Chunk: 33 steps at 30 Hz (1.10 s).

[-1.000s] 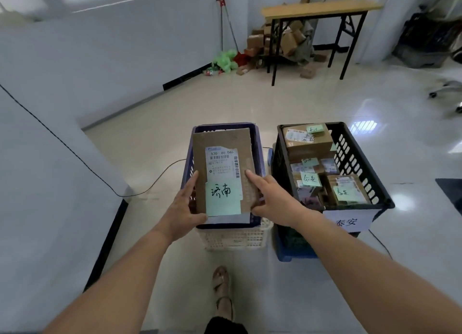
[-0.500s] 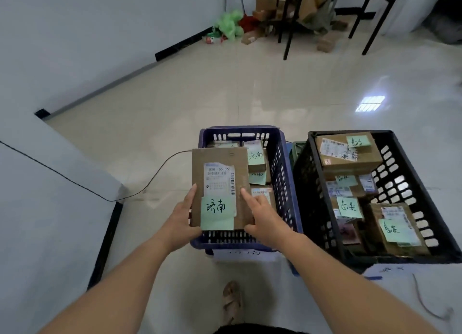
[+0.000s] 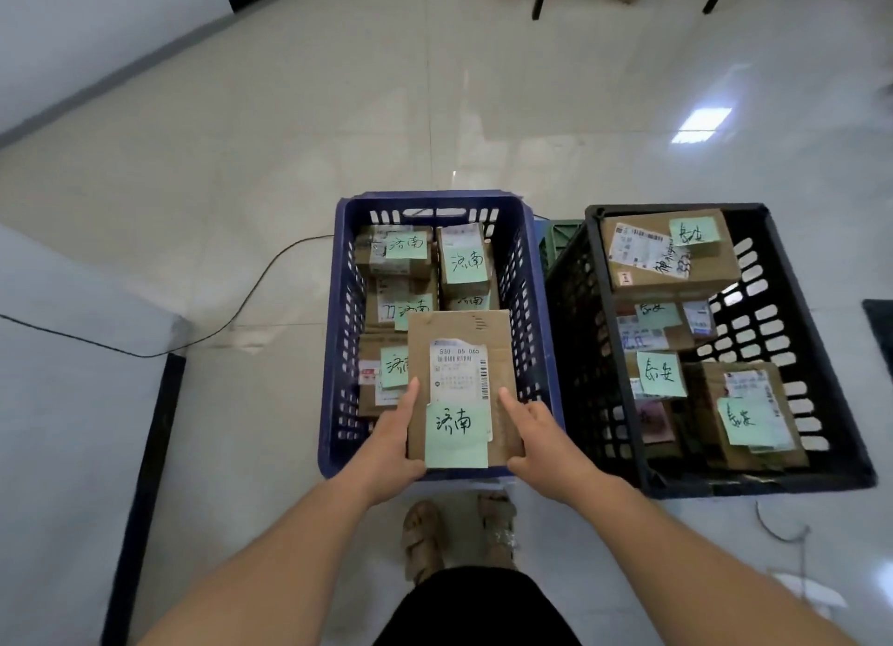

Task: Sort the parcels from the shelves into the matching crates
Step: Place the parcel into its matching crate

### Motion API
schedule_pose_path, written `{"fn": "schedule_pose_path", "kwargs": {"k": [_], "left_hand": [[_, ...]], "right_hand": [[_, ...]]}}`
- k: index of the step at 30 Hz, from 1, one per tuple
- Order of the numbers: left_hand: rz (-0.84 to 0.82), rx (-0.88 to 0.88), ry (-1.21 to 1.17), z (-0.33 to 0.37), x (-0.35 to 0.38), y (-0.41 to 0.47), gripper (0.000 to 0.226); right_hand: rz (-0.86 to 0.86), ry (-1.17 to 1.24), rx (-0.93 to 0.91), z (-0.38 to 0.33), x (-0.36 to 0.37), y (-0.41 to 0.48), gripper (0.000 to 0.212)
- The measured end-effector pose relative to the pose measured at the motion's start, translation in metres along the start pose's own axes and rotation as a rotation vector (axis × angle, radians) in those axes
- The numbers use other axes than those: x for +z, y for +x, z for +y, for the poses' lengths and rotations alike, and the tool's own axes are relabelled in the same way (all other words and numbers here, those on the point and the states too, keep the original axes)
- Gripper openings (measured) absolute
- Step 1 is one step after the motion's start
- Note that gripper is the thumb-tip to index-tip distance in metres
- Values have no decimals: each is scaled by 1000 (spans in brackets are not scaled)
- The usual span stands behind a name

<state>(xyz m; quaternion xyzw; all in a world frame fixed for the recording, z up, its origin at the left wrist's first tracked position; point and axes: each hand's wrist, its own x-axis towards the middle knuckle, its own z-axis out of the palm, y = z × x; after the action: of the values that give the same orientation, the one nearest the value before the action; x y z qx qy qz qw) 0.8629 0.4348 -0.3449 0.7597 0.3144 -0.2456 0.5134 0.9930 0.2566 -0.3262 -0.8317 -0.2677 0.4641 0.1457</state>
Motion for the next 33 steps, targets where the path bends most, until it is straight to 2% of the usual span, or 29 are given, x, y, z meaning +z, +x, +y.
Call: {"fn": "schedule_pose_path", "kwargs": {"k": [6,13,17,24,28,33], "left_hand": [[-14,-23,23,-3,16,39,112],[33,-22,5,11,13,110,113],[69,-22,89,13,11,139,107],[63,-35,142,12,8,152,107],[80,-38,259,23,4,138,106],[157,-56,354,39,-6,102,100]], "right_hand": [[-26,-42,25,24,-2,30,90],[25,-217,-3,41,-30,97,90],[43,-276,11,39,-34,125,86],[49,-368,188,25,-26,147,90],[147,-513,114,18,-26,133,77],[262,-548,-17,11,-46,102,50]]}}
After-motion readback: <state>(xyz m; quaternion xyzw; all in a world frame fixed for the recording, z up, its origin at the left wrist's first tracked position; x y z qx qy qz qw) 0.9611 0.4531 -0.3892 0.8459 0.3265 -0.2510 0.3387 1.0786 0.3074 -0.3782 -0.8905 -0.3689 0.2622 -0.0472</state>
